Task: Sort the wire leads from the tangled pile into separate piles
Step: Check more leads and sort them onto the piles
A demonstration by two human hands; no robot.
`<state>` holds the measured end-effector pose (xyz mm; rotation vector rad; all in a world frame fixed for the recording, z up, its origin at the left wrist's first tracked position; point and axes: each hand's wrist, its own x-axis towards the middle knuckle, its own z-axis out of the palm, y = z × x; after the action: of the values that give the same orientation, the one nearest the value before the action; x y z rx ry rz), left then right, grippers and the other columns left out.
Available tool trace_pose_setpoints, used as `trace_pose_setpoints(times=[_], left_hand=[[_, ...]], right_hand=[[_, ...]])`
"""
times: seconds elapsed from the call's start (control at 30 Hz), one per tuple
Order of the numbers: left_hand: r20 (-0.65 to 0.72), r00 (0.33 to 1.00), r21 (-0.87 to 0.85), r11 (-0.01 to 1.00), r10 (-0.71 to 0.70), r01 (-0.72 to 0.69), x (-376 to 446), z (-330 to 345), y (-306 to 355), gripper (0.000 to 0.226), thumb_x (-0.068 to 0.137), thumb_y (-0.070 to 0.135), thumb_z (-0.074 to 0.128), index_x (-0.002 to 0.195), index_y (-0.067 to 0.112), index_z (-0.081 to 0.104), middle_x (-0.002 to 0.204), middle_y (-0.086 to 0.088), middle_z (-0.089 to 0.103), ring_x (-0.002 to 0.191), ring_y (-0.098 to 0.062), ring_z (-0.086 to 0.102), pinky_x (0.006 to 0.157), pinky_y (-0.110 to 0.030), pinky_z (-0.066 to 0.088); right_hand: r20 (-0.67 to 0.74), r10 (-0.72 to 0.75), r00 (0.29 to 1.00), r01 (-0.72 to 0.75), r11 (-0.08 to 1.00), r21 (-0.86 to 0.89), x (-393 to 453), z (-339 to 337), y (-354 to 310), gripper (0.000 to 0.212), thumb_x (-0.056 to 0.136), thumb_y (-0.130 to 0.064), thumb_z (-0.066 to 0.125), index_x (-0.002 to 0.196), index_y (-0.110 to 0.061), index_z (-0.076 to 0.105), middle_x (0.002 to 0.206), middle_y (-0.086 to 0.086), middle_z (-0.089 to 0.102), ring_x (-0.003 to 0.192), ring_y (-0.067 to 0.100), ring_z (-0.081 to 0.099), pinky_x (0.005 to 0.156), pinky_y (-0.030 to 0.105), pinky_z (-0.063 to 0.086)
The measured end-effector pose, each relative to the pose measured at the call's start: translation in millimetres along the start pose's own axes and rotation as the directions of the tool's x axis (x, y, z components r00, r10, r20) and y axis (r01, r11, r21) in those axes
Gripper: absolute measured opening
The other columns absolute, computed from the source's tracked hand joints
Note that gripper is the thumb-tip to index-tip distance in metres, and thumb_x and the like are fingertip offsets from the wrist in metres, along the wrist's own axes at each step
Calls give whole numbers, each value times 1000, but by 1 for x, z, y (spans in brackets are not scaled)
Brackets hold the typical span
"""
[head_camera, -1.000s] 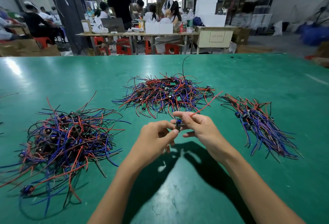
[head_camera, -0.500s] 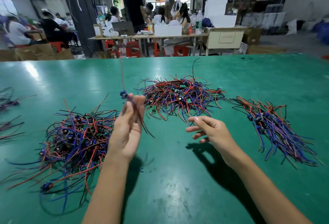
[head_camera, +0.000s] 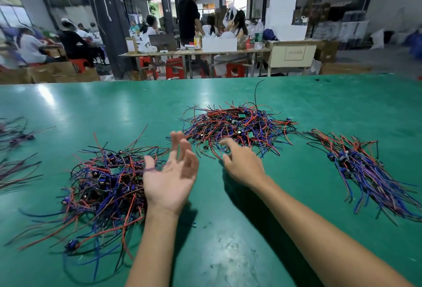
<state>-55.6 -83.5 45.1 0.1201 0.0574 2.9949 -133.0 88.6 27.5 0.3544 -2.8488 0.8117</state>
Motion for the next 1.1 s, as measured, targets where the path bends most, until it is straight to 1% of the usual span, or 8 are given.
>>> trace_pose_setpoints(times=[0.17, 0.27, 0.37, 0.43, 0.57, 0.7, 0.93, 1.1], left_hand=[[-24, 971, 22, 971, -239, 239, 2, -4, -32, 82, 93, 71, 10, 140, 18, 51, 116, -2, 68, 74, -23, 66, 63, -38, 58], [-191, 942, 300, 898, -275, 322, 9, 2, -48, 52, 102, 52, 27, 123, 17, 59, 100, 0, 71, 63, -18, 63, 57, -27, 53], [-412, 910, 727, 589, -36, 352, 16, 1, -56, 26, 101, 32, 43, 109, 17, 62, 79, 2, 73, 49, -12, 50, 46, -20, 33], [-444, 887, 810, 479, 125, 338, 18, -4, -59, 20, 100, 24, 48, 108, 15, 63, 71, 2, 72, 43, -9, 43, 40, -17, 27], [-446, 843, 852, 430, 301, 298, 19, -7, -58, 19, 101, 17, 49, 114, 9, 61, 90, -7, 67, 43, -10, 47, 36, -18, 33], [-424, 874, 862, 400, 236, 310, 17, -6, -59, 34, 105, 37, 43, 119, 11, 60, 104, -8, 70, 69, -21, 64, 46, -22, 52], [-206, 967, 973, 137, 150, 186, 10, 0, -68, 37, 100, 46, 53, 105, 17, 75, 94, -3, 78, 61, -16, 65, 59, -26, 56], [-169, 984, 975, 154, 57, 159, 3, -3, -74, 29, 93, 28, 69, 114, 8, 70, 90, -12, 77, 68, -20, 70, 70, -29, 62]], right_hand=[[175, 49, 983, -10, 976, -219, 54, 14, -16, 43, 103, -29, 47, 145, -26, 37, 112, 9, 69, 99, 28, 63, 88, 39, 48], [127, 40, 991, 0, 954, -300, 60, 26, -13, 25, 104, -29, 44, 124, -16, 49, 109, 9, 68, 88, 25, 59, 76, 33, 41], [22, 54, 998, -49, 980, -193, 53, 32, -9, 16, 100, -26, 50, 114, -20, 55, 105, 9, 68, 99, 30, 64, 75, 34, 39], [-40, 51, 998, -55, 993, -106, 43, 29, -3, 12, 98, -33, 56, 108, -27, 60, 97, 6, 71, 96, 30, 66, 76, 34, 42], [-142, 2, 990, 13, 994, 105, 16, 18, 13, 13, 99, -42, 55, 103, -30, 59, 74, 1, 70, 77, 27, 65, 77, 39, 53], [-158, -112, 981, 155, 944, 292, -20, 5, 23, 10, 102, -39, 53, 102, -29, 57, 72, -10, 72, 65, 10, 65, 74, 37, 53], [-322, -107, 941, 213, 925, 316, -72, -13, 41, 11, 98, -45, 61, 100, -34, 62, 80, -21, 71, 48, 10, 53, 56, 27, 44], [-244, -250, 937, 300, 934, 192, -87, -22, 44, 18, 95, -47, 57, 110, -38, 61, 89, -22, 69, 70, 5, 64, 69, 33, 56]])
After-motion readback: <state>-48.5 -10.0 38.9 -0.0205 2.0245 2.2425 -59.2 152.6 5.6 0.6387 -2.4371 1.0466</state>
